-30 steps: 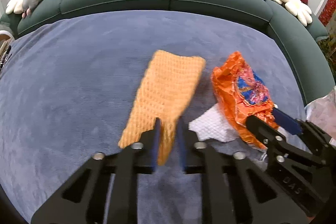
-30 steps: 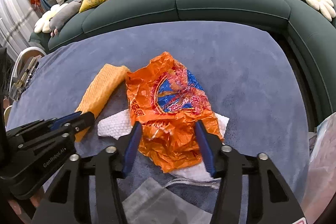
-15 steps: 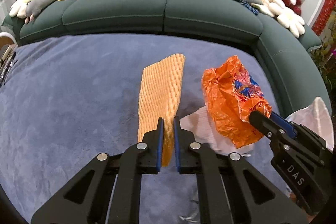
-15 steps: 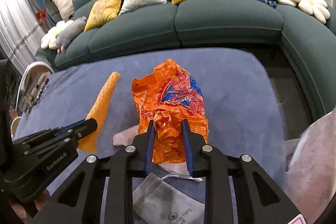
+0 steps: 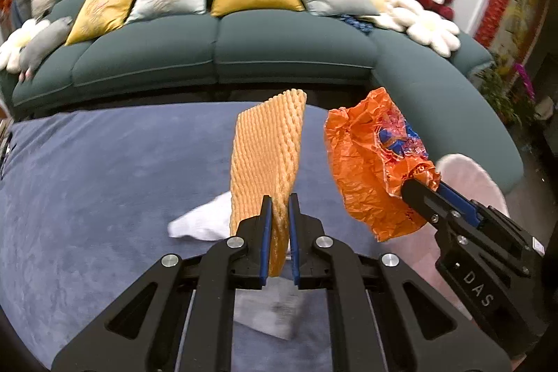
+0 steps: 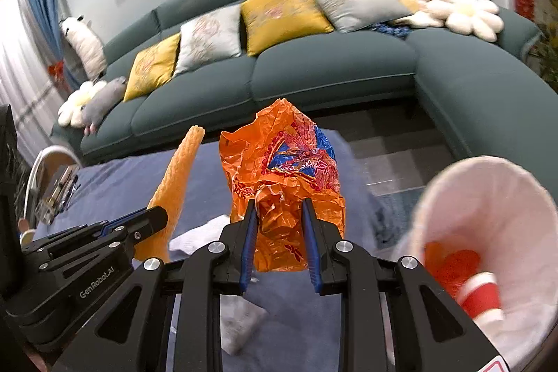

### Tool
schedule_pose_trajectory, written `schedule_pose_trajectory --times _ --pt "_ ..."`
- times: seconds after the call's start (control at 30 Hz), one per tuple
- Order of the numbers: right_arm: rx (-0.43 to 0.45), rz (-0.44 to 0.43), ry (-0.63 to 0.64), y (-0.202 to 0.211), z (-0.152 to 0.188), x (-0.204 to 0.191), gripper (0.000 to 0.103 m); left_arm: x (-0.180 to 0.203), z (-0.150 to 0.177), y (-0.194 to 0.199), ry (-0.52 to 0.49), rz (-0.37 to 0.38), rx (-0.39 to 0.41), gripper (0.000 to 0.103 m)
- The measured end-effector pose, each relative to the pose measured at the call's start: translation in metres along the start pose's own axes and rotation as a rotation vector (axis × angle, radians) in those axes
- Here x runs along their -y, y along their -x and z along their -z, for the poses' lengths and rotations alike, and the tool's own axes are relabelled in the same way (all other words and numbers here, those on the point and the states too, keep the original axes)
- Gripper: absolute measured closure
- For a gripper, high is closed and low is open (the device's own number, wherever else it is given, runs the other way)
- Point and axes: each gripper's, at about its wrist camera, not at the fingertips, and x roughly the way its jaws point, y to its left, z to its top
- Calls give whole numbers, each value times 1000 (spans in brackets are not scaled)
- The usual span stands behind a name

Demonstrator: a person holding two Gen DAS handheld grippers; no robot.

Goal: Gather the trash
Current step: 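Carry foam net and orange bag over the wastebasket and open both tools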

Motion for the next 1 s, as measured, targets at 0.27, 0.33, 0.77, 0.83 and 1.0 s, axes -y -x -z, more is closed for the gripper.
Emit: schedule_pose_trajectory --times 0.27,0.33,0.77,0.83,1.0 --pt "58 93 -79 59 10 77 79 87 5 14 -100 80 8 94" --pt "67 113 -98 69 13 94 79 111 7 16 -132 101 8 94" --pt "81 221 -228 107 43 189 79 209 27 7 -260 187 -31 94" --pt "78 225 -236 107 46 194 79 216 28 4 -272 190 -39 94" --pt "76 226 -254 105 50 201 79 227 30 -5 -288 187 -56 94"
